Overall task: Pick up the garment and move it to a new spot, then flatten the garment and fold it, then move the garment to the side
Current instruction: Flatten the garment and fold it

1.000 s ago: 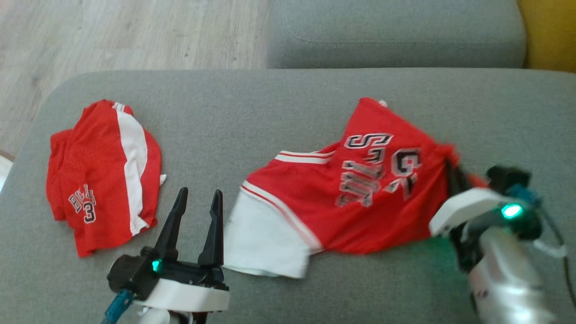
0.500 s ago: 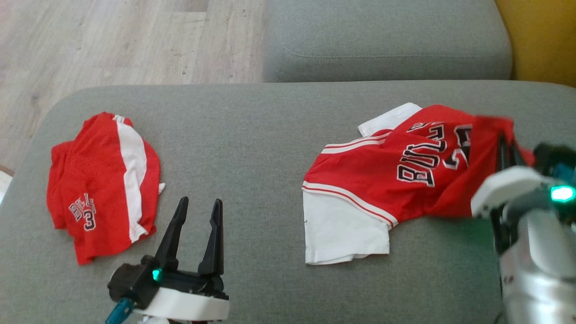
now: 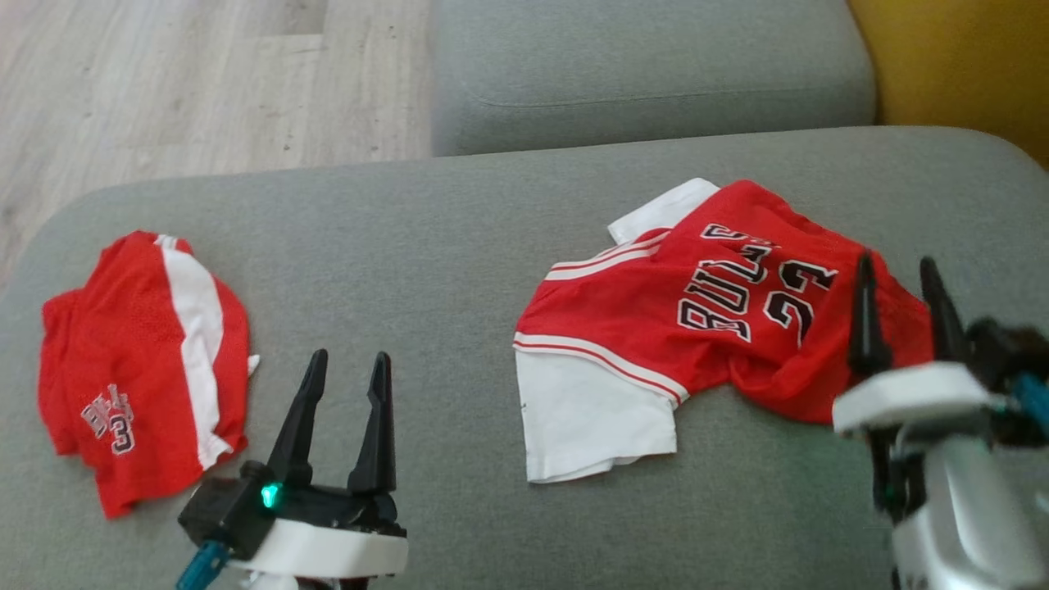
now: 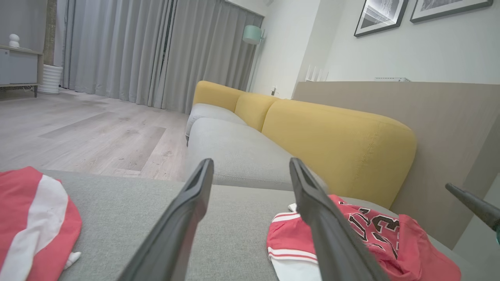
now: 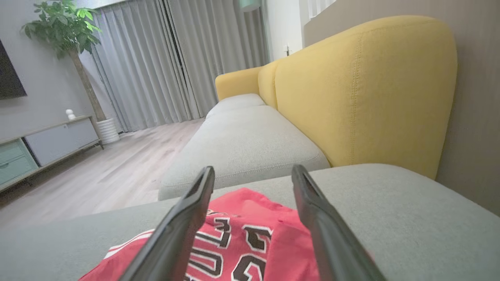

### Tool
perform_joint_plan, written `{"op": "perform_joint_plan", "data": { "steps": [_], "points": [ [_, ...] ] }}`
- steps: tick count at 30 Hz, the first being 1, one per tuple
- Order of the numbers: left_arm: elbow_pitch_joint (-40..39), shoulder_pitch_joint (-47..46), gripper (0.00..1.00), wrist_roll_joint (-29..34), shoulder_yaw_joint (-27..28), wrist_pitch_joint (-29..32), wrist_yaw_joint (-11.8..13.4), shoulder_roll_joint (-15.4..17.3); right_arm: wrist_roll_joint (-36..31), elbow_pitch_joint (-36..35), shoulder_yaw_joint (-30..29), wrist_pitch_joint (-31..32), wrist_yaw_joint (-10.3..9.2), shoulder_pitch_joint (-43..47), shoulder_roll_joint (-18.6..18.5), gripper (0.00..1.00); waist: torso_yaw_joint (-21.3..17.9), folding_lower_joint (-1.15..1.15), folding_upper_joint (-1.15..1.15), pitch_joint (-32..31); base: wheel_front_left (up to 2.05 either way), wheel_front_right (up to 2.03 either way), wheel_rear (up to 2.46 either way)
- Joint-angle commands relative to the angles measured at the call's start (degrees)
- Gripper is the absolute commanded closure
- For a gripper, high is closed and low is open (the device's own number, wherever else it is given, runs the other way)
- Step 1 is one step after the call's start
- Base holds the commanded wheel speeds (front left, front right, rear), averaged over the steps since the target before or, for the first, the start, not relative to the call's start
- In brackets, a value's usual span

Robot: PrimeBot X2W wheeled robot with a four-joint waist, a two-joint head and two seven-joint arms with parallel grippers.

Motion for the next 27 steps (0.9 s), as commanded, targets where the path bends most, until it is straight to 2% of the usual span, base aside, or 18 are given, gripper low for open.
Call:
{"op": "perform_joint_plan", "data": {
  "steps": [1,8,15,22,27],
  "points": [
    [-2.1,-1.8,0.0,-0.6,2.0,-0.5,0.2,-0.1,1.9,-4.5,2.8,-1.0,0.41,1.8,-0.1,0.0,-0.6,0.0,0.0,0.2,0.0,0.0,0.0],
    [-2.5,-1.8,0.0,-1.2,1.5,-0.5,0.4,-0.1,7.2,-15.2,6.5,-1.8,0.41,14.2,-0.1,0.0,-2.1,0.0,0.0,1.0,0.0,0.0,0.0],
    [-2.2,-2.2,0.0,-1.1,1.5,-0.5,0.3,-0.1,7.0,-19.3,8.1,-1.8,0.41,15.7,-0.1,0.0,-3.2,0.0,0.0,1.6,0.0,0.0,0.0],
    [-1.8,-2.5,0.0,-0.8,1.4,-0.5,0.2,-0.1,5.5,-18.6,6.9,-1.8,0.41,14.3,-0.1,0.0,-3.8,0.0,0.0,1.9,0.0,0.0,0.0],
    [-1.6,-3.0,0.0,-0.5,1.1,-0.5,0.1,-0.1,2.0,-12.7,1.6,-0.9,0.41,10.2,-0.1,0.0,-3.4,0.0,0.0,2.9,0.0,0.0,0.0]
  ]
}}
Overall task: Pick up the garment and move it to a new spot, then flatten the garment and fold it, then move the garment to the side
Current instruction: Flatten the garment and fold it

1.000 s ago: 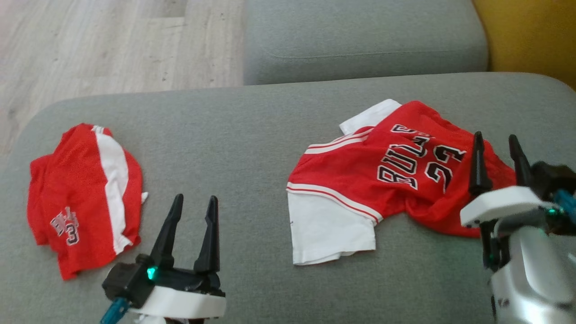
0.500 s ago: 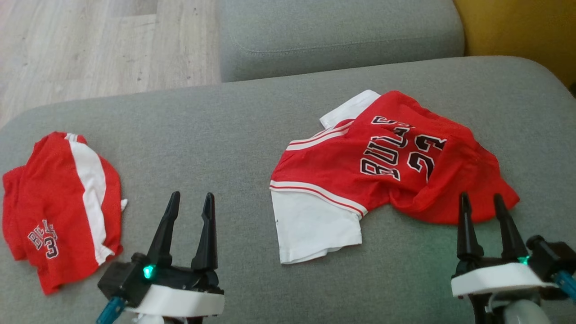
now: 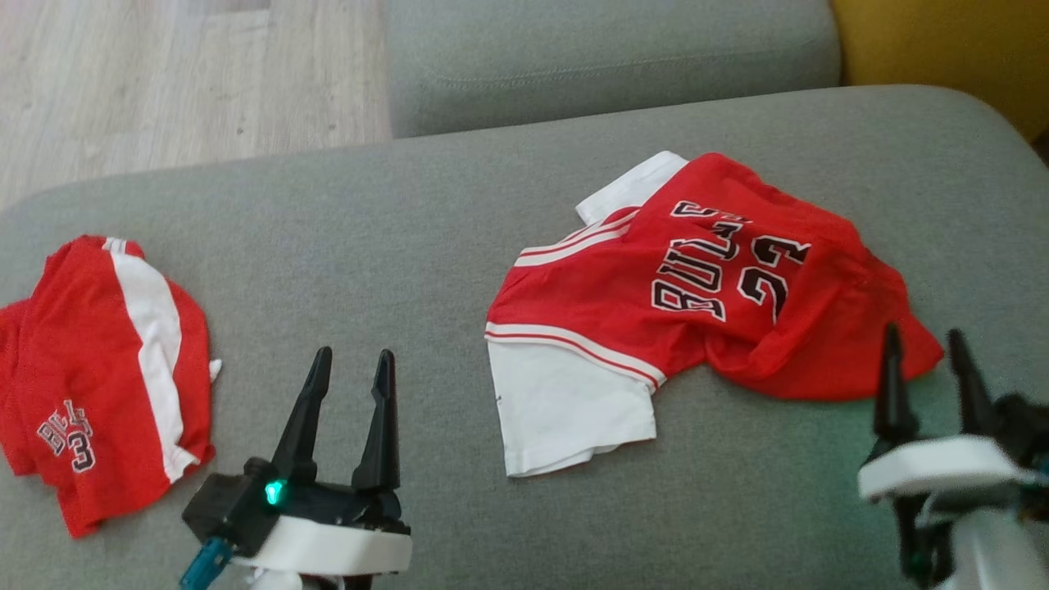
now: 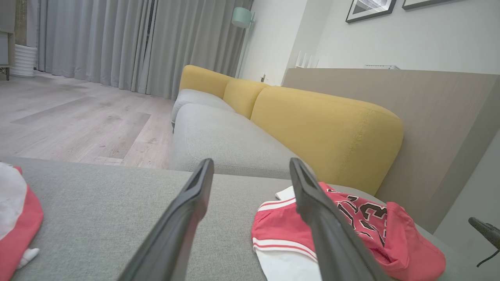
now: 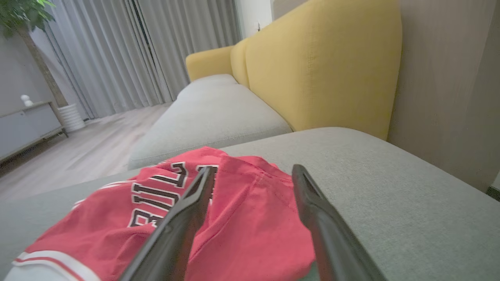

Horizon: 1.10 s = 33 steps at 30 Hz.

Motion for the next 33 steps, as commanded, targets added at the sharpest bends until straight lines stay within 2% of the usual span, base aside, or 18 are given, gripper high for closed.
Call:
{"op": "perform_joint_plan", "data": {
  "steps": [1,6,14,26,28,29,30,33],
  "points": [
    [-1.6,-2.9,0.0,0.4,1.5,-0.5,-0.1,-0.1,-0.9,-1.0,0.5,0.5,0.42,-4.3,-0.3,0.0,0.3,0.0,0.0,0.4,0.0,0.0,0.0],
    [-1.4,-3.8,0.0,0.6,1.0,-0.5,-0.2,-0.1,-4.1,7.1,-5.7,5.0,0.42,-11.4,-0.3,0.0,1.5,0.0,0.0,2.0,0.0,0.0,0.0],
    [-0.9,-5.1,0.0,0.9,0.6,-0.5,-0.3,-0.1,-7.4,18.9,-10.2,7.6,0.42,-20.6,-0.3,0.0,2.9,0.0,0.0,3.9,0.0,0.0,0.0],
    [-0.5,-5.7,0.0,1.2,0.3,-0.5,-0.4,-0.1,-13.0,31.6,-15.2,3.6,0.42,-27.8,-0.3,0.0,4.3,0.0,0.0,4.8,0.0,0.0,0.0],
    [-0.4,-5.8,0.0,1.2,0.3,-0.5,-0.4,-0.1,-13.5,33.3,-15.6,2.9,0.42,-28.4,-0.3,0.44,4.3,0.0,0.0,4.7,0.0,0.0,0.0],
    [-0.4,-5.8,0.0,1.2,0.3,-0.5,-0.4,-0.1,-13.7,34.1,-15.8,2.5,0.42,-28.8,-0.3,0.57,4.2,0.0,0.0,4.7,0.0,0.0,0.0],
    [-0.3,-5.7,0.0,1.3,0.4,-0.5,-0.4,-0.1,-14.1,35.5,-16.0,1.9,0.42,-29.3,-0.3,1.0,4.2,0.0,0.0,4.5,0.0,0.0,0.0],
    [-0.2,-5.5,0.0,1.2,0.4,-0.5,-0.4,-0.1,-14.8,37.3,-16.3,0.9,0.42,-29.9,-0.3,1.0,3.9,0.0,0.0,4.0,0.0,0.0,0.0]
  ]
}}
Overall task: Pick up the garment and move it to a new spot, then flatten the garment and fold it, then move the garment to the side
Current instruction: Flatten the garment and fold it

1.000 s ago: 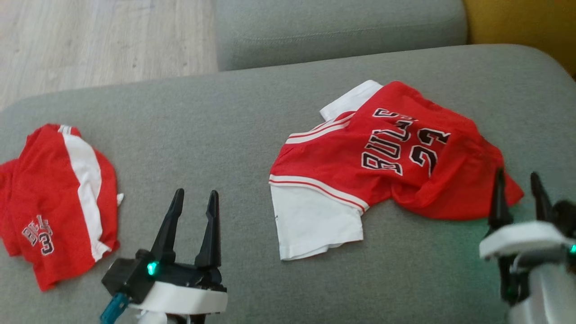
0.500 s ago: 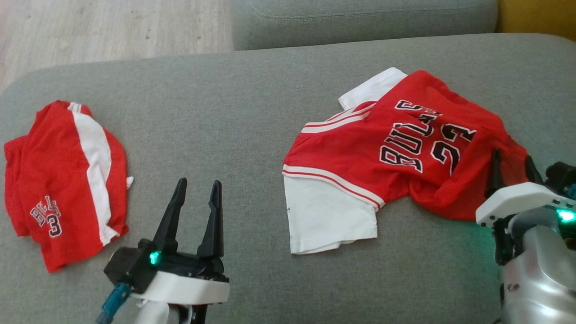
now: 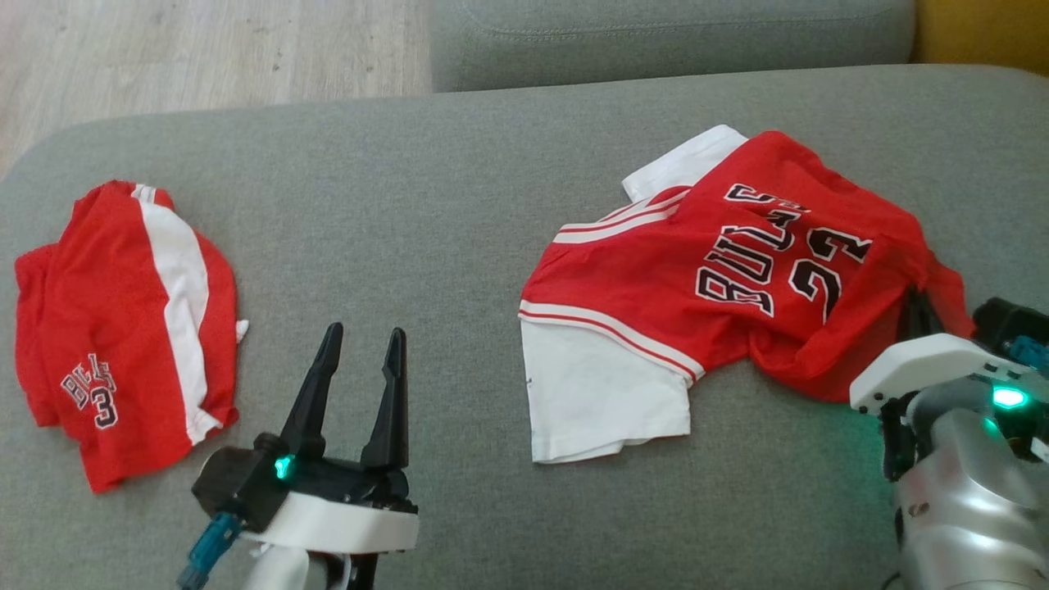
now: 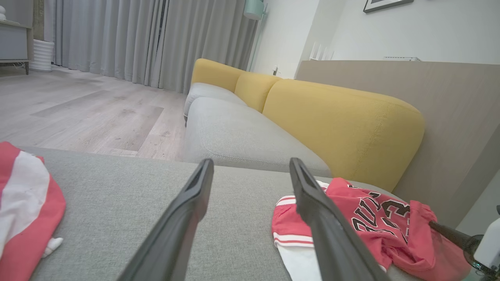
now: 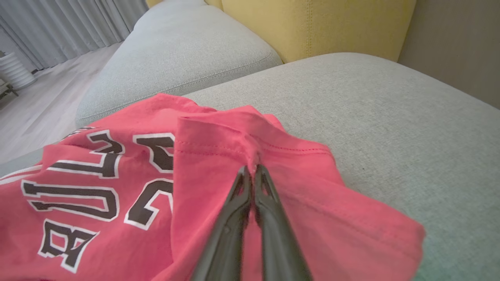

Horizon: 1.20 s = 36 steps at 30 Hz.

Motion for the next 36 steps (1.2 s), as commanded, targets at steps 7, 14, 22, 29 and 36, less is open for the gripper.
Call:
{"op": "perform_joint_plan", "data": {
  "steps": [7,14,22,29,36],
  "points": [
    [-1.5,-1.1,0.0,0.1,1.6,-0.5,0.1,-0.1,-2.4,-0.1,0.8,-2.3,0.41,-2.3,-0.3,1.0,-1.2,0.0,0.0,-2.2,0.0,0.0,0.0],
    [-2.0,0.5,0.0,-1.1,2.2,-0.5,0.3,-0.1,-1.3,-2.9,1.6,-2.9,0.41,0.4,-0.3,1.0,-3.5,0.0,0.0,-5.0,0.0,0.0,0.0],
    [-3.0,1.4,0.0,-2.3,2.0,-0.5,1.1,-0.1,3.3,-9.8,3.1,-2.1,0.41,6.9,-0.3,1.0,-6.5,0.0,0.0,-6.0,0.0,0.0,0.0],
    [-3.3,1.5,0.0,-2.6,1.9,-0.5,1.2,-0.1,7.2,-18.3,3.9,1.2,0.41,16.0,-0.3,1.0,-8.2,0.0,0.0,-6.5,0.0,0.0,0.0],
    [-3.2,1.2,0.0,-2.5,1.7,-0.5,1.1,-0.1,9.5,-23.9,3.9,4.5,0.41,21.9,-0.3,0.0,-8.4,0.0,0.0,-6.6,0.0,0.0,0.0]
  ]
}}
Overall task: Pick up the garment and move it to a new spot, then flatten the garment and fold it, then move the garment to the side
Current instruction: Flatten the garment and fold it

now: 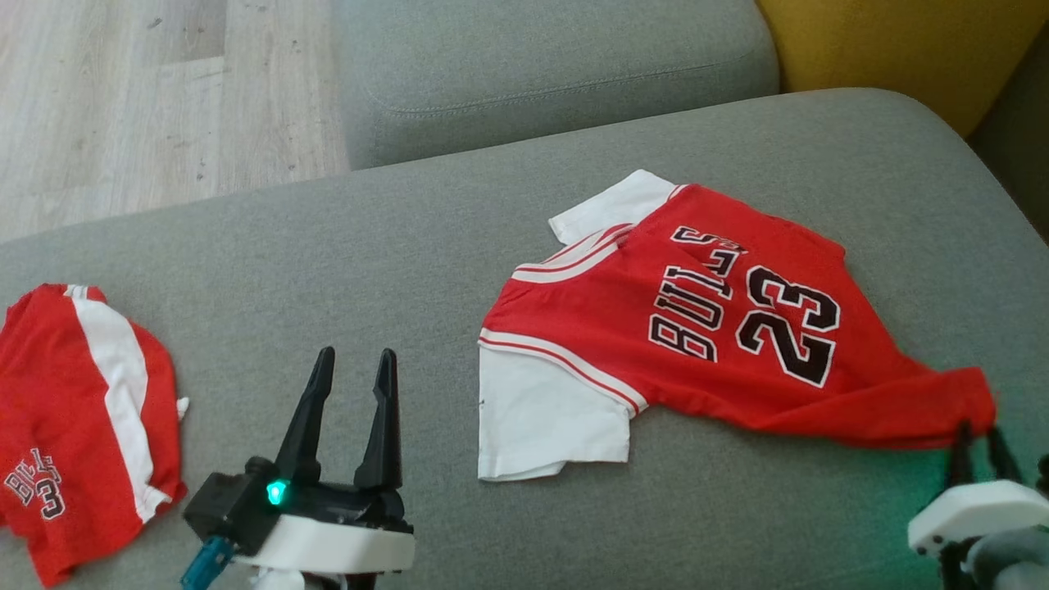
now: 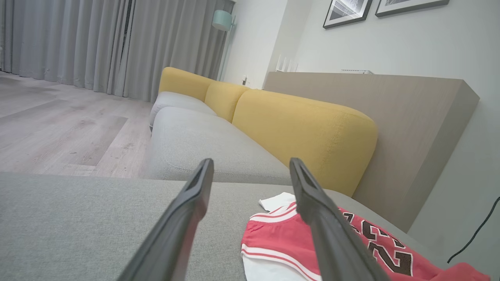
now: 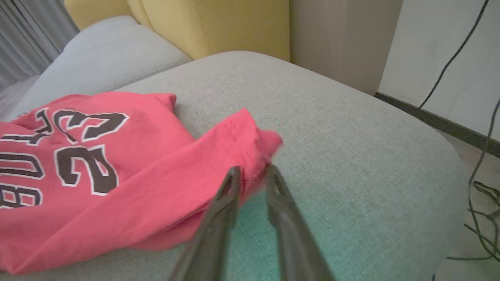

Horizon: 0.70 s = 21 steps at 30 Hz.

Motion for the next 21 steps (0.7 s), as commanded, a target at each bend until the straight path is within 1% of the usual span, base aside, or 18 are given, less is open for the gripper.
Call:
{"op": "perform_joint_plan", "data": {
  "steps": [1,4,10,12,17,21],
  "points": [
    [-1.9,-1.8,0.0,-0.1,1.5,-0.5,0.0,-0.1,1.2,-3.8,3.0,-0.1,0.41,-2.0,-0.4,0.0,0.2,0.0,0.0,0.0,0.0,0.0,0.0],
    [-1.8,-1.5,0.0,0.2,1.7,-0.5,0.0,-0.1,2.9,-8.1,6.3,-1.1,0.41,-1.9,-0.4,0.0,0.7,0.0,0.0,-0.1,0.0,0.0,0.0],
    [-1.7,-1.4,0.0,0.5,1.9,-0.5,-0.2,-0.1,5.9,-18.9,16.3,-2.8,0.41,-1.2,-0.4,0.0,2.7,0.0,0.0,-0.5,0.0,0.0,0.0],
    [-1.8,-1.4,0.0,0.6,1.9,-0.5,-0.2,-0.1,6.2,-21.5,18.5,-2.9,0.41,-0.4,-0.4,0.0,3.7,0.0,0.0,-0.5,0.0,0.0,0.0],
    [-2.0,-1.5,0.0,0.4,1.7,-0.5,-0.2,-0.1,6.6,-23.3,19.7,-2.0,0.41,0.9,-0.4,0.0,5.9,0.0,0.0,-0.2,0.0,0.0,0.0],
    [-2.1,-1.8,0.0,0.6,1.3,-0.5,-0.2,-0.1,5.3,-23.2,18.9,-0.2,0.41,-1.4,-0.4,0.0,8.5,0.0,0.0,0.7,0.0,0.0,0.0]
  ]
}}
